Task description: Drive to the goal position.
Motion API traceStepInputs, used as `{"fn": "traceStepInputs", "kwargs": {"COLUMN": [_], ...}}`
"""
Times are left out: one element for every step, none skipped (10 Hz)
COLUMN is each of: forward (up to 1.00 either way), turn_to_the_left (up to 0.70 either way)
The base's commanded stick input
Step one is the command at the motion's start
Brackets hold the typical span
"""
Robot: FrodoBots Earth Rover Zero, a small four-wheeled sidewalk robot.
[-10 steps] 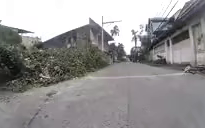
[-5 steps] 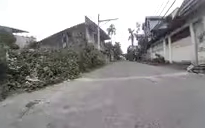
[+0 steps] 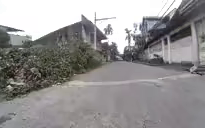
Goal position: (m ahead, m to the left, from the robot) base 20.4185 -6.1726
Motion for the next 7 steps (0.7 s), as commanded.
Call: {"fn": "traceStepInputs", "kwargs": {"forward": [1.0,1.0,1.0,1.0,0.92,0.44,0.0], "turn_to_the_left": [-0.15,-0.11,-0.04,0.04,0.09,0.04,0.0]}}
